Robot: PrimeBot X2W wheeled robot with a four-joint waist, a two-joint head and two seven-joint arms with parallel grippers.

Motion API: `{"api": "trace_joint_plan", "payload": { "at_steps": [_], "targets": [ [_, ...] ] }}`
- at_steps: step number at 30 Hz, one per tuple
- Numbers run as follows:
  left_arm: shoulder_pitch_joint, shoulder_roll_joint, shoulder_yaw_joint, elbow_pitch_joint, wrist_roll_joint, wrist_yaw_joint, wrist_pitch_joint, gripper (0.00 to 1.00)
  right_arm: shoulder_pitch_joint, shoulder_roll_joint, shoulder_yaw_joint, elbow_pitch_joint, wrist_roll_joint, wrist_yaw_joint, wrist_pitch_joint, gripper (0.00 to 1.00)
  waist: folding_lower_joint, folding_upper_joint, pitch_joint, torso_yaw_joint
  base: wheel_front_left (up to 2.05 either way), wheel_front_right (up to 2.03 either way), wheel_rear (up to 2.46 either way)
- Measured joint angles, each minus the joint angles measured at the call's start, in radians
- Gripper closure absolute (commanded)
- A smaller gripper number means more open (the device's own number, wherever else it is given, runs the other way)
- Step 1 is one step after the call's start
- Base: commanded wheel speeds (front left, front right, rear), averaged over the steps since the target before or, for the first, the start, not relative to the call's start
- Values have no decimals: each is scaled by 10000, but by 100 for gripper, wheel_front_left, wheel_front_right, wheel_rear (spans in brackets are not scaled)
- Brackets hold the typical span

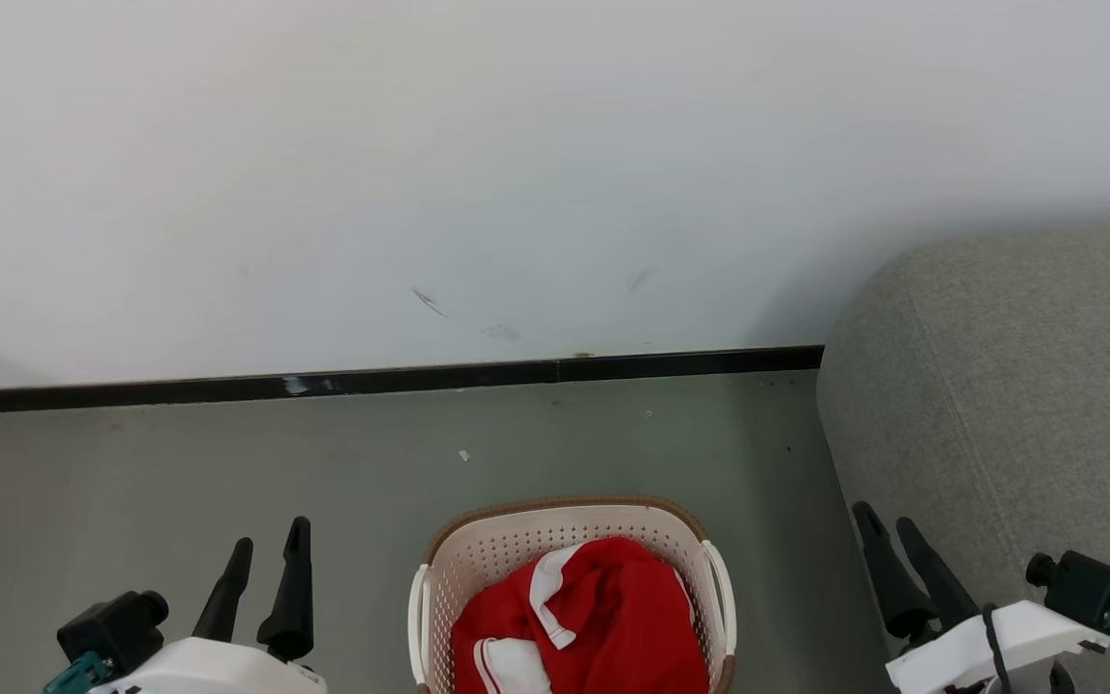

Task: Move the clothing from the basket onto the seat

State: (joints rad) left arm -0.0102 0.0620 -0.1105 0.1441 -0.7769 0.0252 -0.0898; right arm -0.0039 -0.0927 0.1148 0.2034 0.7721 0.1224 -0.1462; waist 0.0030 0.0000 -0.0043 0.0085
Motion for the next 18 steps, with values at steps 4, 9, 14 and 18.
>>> {"api": "trace_joint_plan", "payload": {
  "at_steps": [4,9,14,18],
  "targets": [
    [14,-2,-134,-25,621,173,-132,0,9,46,21,-8,-794,0,-63,0,-12,0,4,-3,0,0,0],
    [67,-2,-305,-31,1400,385,-313,0,62,142,-12,-38,-1718,4,-205,0,-18,0,-4,-17,0,0,0],
    [224,6,-430,-48,2159,573,-454,0,221,196,-29,-94,-2686,6,-316,0,-22,0,-24,-33,0,0,0],
    [224,8,-520,-102,2754,725,-629,0,220,230,-36,-184,-3432,6,-401,0,-22,1,-44,-41,0,0,0]
  ]
}}
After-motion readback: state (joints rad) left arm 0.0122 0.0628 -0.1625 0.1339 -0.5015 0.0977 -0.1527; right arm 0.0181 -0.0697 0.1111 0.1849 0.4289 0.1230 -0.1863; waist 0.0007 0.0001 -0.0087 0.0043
